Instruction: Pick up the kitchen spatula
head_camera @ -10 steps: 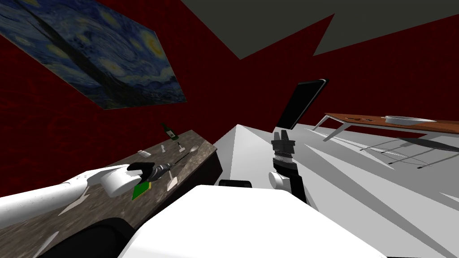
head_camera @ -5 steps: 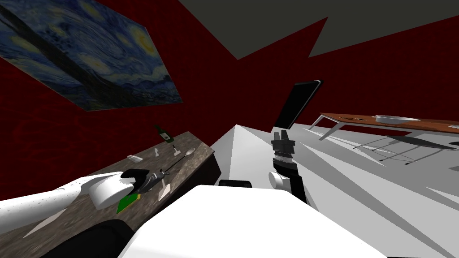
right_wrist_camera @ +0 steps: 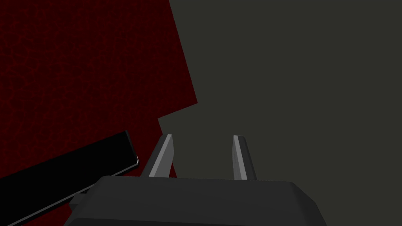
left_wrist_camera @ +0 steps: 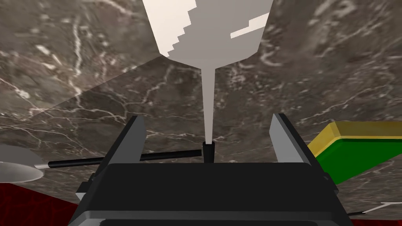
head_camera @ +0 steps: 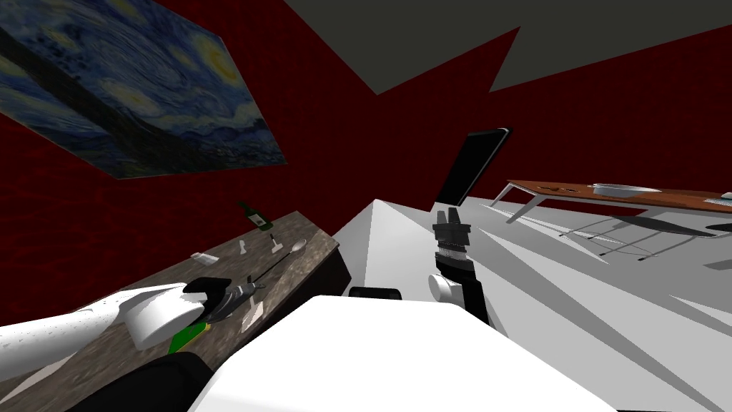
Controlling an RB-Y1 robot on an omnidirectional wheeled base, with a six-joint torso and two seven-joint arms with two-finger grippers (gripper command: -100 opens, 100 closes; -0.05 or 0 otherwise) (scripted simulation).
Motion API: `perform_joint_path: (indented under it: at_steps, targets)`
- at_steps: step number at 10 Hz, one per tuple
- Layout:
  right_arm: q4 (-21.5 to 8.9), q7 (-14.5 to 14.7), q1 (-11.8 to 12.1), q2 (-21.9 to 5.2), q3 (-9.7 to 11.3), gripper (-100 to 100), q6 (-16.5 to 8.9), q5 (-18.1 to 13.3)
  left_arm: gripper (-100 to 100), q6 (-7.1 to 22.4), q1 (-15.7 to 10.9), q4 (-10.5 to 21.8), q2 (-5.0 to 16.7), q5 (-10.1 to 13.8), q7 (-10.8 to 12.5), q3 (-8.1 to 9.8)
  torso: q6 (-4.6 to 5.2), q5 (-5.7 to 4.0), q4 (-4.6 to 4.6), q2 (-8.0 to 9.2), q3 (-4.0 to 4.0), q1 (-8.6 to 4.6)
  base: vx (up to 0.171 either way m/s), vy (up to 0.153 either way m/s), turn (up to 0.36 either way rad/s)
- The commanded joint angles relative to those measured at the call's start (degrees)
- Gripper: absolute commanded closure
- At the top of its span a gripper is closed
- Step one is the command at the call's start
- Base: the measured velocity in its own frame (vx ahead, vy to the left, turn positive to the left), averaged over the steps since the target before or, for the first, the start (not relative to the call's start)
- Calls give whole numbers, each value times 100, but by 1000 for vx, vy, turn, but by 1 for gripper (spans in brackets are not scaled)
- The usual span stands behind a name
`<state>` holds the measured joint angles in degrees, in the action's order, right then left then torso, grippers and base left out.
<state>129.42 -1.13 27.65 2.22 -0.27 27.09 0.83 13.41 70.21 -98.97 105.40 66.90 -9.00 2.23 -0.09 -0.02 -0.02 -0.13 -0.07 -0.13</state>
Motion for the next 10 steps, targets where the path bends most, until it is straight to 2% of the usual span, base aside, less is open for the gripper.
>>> perform_joint_path:
  at_steps: [1, 2, 3, 5, 6, 8, 10]
  targets:
    - [0, 0, 0, 0, 0, 0, 0, 0, -100, 0, 0, 0, 0, 0, 0, 0, 0, 0, 0, 0, 0, 0, 25, -11, 2]
    - [0, 0, 0, 0, 0, 0, 0, 0, 0, 3, 10, -2, -7, -6, -5, 7, 1, 1, 1, 7, 3, 5, 0, 0, 0]
    - [0, 0, -1, 0, 0, 0, 0, 0, -100, 23, 69, -14, -191, -116, -31, 49, 0, 2, 3, 14, 8, 9, 20, 4, -64]
    - [0, 0, 0, 0, 0, 0, 0, 0, -100, 64, 189, -38, -561, -338, -83, 134, 0, 4, 2, 8, 5, 17, 42, 18, -95]
    - [0, 0, 0, 0, 0, 0, 0, 0, -100, 64, -39, -38, -561, -338, -83, -40, 1, 6, 1, 6, 3, 20, 29, 12, -33]
    - [0, 0, 0, 0, 0, 0, 0, 0, -100, 64, 189, -38, -561, -338, -83, 134, 0, 3, 3, 14, 8, 13, 5, 2, 3]
    - [0, 0, -1, 0, 0, 0, 0, 0, -100, 106, 309, -62, -931, -560, -135, 220, 1, 2, 4, 17, 10, 11, 23, 7, -84]
